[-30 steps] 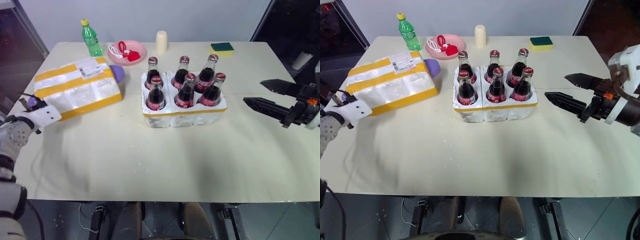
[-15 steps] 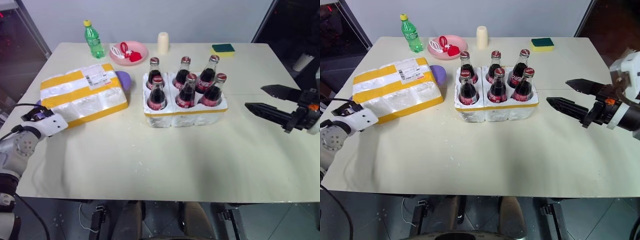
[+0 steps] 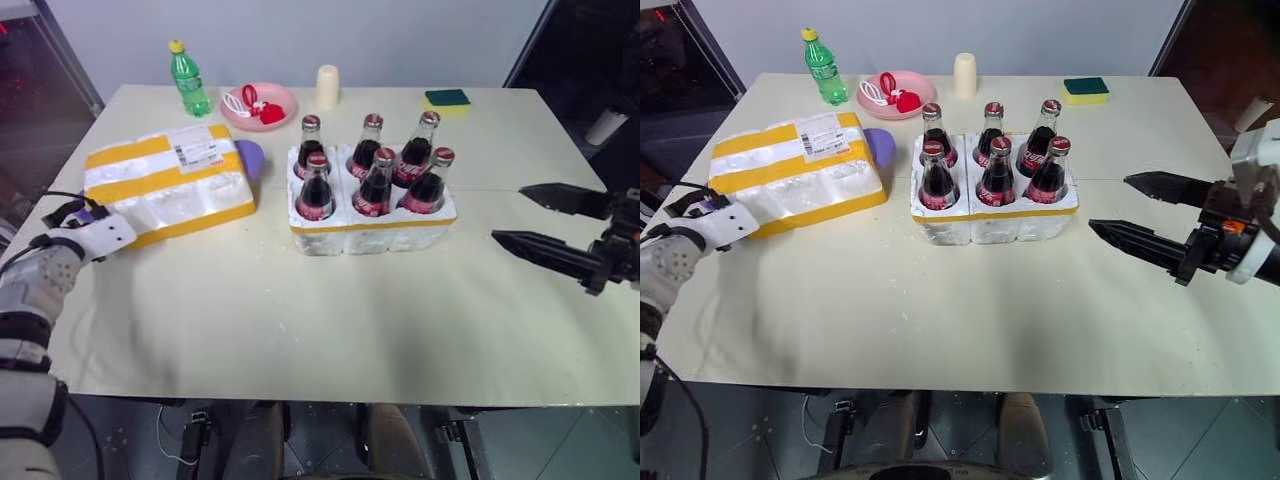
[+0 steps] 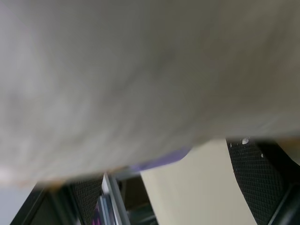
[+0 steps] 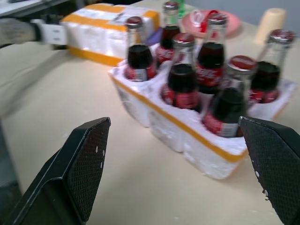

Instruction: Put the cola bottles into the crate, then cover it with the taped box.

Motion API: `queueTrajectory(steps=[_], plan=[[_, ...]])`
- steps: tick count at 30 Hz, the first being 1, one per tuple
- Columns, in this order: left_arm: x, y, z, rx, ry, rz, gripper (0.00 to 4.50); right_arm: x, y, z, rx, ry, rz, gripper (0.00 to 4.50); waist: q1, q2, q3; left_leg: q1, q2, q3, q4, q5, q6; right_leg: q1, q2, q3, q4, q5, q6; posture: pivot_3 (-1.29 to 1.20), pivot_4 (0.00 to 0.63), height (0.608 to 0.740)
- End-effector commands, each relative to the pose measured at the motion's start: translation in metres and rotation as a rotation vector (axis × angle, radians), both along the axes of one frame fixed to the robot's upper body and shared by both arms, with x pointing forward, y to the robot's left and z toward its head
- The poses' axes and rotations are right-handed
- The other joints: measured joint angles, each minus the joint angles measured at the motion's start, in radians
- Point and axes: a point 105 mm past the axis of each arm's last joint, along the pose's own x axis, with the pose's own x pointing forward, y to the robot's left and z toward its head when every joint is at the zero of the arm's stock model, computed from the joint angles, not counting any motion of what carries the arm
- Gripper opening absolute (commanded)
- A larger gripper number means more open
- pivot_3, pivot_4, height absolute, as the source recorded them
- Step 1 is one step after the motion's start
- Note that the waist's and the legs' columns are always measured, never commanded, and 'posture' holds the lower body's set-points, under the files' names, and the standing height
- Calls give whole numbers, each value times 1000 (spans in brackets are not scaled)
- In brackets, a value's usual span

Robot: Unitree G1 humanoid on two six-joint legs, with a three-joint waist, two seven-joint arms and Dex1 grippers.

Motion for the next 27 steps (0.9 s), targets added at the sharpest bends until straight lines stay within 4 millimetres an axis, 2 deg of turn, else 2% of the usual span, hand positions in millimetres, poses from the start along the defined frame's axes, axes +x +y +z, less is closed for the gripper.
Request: queueTrajectory(steps=[1,5,6,9,13,15,18,21,24,27], plan=[[4,2,5,23,-5,3,3935,-8,4,14,-20,-63,21,4500,-1,0,0,0,0,0,0,0,0,0,0,0,0,0,0,0,150,739],[4,3,3,16,9,5,3935,-7,4,13,-25,-64,12,4500,-2,-1,0,0,0,0,0,0,0,0,0,0,0,0,0,0,150,739],[4,3,2,7,11,7,3696,-7,4,13,-25,-65,8,4500,-2,-1,0,0,0,0,0,0,0,0,0,0,0,0,0,0,150,739],[4,2,2,-7,11,5,2655,-5,3,13,-22,-66,2,4500,-1,-1,-1,0,0,0,0,0,0,0,0,0,0,0,0,0,150,739],[5,3,5,-4,4,4,520,-3,2,13,-21,-69,-9,4500,0,-1,-2,0,0,0,0,0,0,0,0,0,0,0,0,0,150,739],[5,4,7,-1,-6,13,36,-1,2,14,-19,-73,-15,4500,0,-1,-2,0,0,0,0,0,0,0,0,0,0,0,0,0,150,739],[5,6,14,-13,-28,18,28,1,2,14,-13,-77,-18,4500,0,-1,-2,0,0,0,0,0,0,0,0,0,0,0,0,0,150,739],[7,6,32,-37,-84,4,28,2,2,13,-16,-77,-21,4500,0,-1,-2,0,0,0,0,0,0,0,0,0,0,0,0,0,150,739],[10,3,56,-63,-140,-23,28,3,-1,13,-17,-73,-29,4500,0,-2,-2,0,0,0,0,0,0,0,0,0,0,0,0,0,150,739],[20,-26,102,-144,-228,-141,28,6,-4,14,-16,-69,-34,4500,2,-3,-1,-1,0,0,0,0,0,0,0,0,0,0,0,0,150,739]])
